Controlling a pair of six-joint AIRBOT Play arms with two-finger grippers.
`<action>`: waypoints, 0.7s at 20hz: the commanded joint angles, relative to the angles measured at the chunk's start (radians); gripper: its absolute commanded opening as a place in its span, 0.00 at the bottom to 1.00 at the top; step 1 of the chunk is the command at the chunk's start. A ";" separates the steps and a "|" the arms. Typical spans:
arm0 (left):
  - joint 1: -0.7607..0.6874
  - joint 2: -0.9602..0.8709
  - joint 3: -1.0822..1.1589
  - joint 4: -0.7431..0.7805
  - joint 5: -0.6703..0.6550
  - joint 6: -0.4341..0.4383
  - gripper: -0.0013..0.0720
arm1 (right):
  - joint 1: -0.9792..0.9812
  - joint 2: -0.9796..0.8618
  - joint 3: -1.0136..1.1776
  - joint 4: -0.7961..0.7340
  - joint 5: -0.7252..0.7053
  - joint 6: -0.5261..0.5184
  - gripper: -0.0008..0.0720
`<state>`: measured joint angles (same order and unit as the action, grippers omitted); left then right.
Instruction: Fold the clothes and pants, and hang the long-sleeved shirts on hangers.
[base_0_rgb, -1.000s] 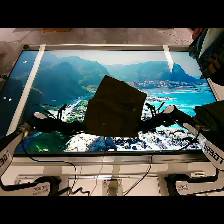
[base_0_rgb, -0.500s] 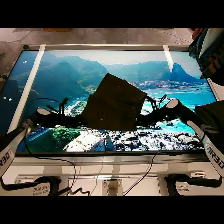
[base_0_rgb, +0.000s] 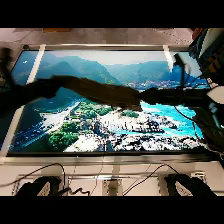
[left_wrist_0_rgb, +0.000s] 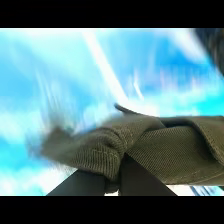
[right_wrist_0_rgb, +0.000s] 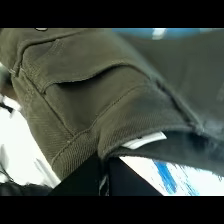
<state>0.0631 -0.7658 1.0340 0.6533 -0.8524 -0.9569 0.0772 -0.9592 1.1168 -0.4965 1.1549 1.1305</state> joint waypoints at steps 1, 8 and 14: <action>0.002 0.309 0.024 0.167 0.116 -0.025 0.04 | 0.036 0.195 0.030 0.106 -0.053 0.057 0.05; 0.002 0.515 0.008 0.519 -0.102 -0.509 0.04 | 0.225 0.298 0.024 -0.100 -0.249 0.484 0.05; -0.020 0.214 -0.269 0.385 -0.048 -0.427 0.04 | 0.228 0.093 -0.121 -0.459 -0.398 0.663 0.05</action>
<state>0.0559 -0.4267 0.8799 1.0737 -0.9722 -1.4101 0.2970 -0.7765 1.0550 -0.7822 0.8658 1.6970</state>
